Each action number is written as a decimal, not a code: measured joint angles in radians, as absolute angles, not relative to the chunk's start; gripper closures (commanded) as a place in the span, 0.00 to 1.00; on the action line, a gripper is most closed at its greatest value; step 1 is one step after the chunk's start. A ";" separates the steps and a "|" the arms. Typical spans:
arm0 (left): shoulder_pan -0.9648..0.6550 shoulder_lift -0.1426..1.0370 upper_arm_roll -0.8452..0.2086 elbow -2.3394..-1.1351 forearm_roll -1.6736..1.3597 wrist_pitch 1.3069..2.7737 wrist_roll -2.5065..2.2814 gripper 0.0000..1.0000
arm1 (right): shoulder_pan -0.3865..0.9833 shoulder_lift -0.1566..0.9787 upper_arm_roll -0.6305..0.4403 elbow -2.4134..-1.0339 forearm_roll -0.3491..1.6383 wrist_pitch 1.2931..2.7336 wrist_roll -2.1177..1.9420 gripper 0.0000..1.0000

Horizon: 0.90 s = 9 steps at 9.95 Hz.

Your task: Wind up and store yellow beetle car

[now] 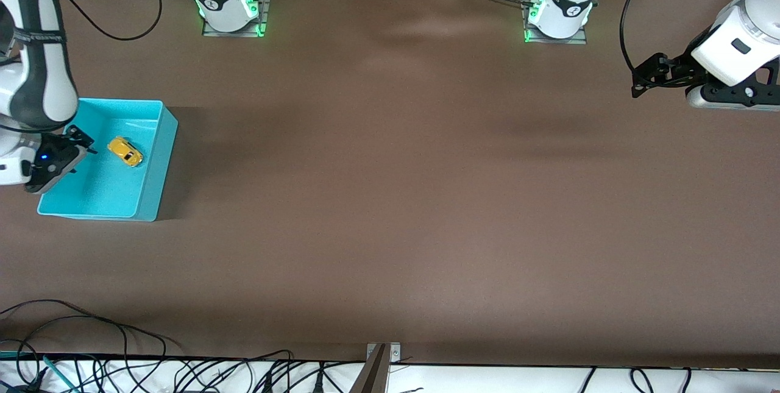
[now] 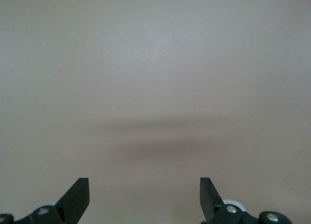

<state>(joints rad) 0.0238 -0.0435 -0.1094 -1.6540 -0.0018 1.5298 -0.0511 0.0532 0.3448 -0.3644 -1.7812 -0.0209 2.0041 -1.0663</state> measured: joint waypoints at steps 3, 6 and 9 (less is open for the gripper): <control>0.024 -0.043 -0.109 -1.654 -0.002 1.528 -0.051 0.00 | 0.139 0.342 -0.358 -1.610 0.015 1.829 -0.678 0.09; 0.024 -0.043 -0.109 -1.654 -0.002 1.527 -0.051 0.00 | 0.170 0.346 -0.357 -1.525 0.090 1.814 -0.455 0.08; 0.024 -0.043 -0.108 -1.654 -0.002 1.527 -0.051 0.00 | 0.185 0.345 -0.358 -1.425 0.133 1.702 -0.361 0.00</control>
